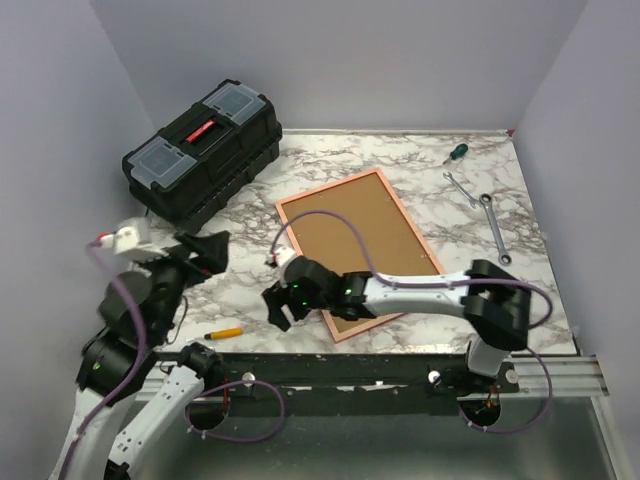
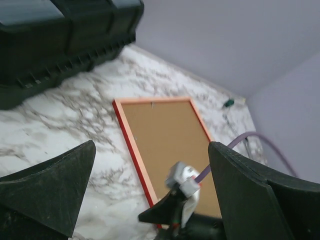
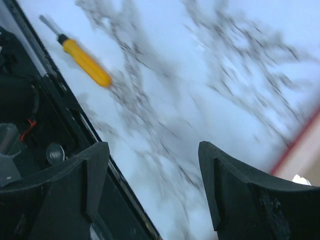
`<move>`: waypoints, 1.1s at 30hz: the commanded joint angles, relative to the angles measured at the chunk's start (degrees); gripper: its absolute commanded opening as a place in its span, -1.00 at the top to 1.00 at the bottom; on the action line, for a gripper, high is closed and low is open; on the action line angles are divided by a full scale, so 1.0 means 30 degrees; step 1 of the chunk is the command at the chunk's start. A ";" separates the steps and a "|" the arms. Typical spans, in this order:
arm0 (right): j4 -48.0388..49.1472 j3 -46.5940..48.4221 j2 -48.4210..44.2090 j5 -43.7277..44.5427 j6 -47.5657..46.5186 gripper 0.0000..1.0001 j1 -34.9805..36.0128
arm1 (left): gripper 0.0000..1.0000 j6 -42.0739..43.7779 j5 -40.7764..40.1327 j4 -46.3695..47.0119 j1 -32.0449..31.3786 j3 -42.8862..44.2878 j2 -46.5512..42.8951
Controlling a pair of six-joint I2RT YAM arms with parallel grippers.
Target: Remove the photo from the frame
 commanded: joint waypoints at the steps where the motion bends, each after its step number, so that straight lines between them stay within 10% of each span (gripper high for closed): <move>1: 0.3049 0.3587 0.4074 -0.0884 -0.5058 -0.58 0.1679 | -0.97 0.1767 -0.5231 -0.3904 0.0090 0.1986 -0.2734; 16: 0.2090 0.9357 1.1184 -0.2363 -1.0552 -0.37 0.2829 | -0.96 0.2938 -0.5020 -0.4543 0.0103 0.2144 -0.4012; 27: 0.3492 0.4725 0.9137 0.2127 -1.3559 0.98 0.3749 | -0.94 0.2918 -0.4558 -0.3939 0.0103 0.1829 -0.3892; 33: 0.5083 0.0420 0.3344 0.4503 -1.1094 0.99 0.3739 | -0.94 0.2594 -0.2844 -0.2986 0.0092 0.1376 -0.2835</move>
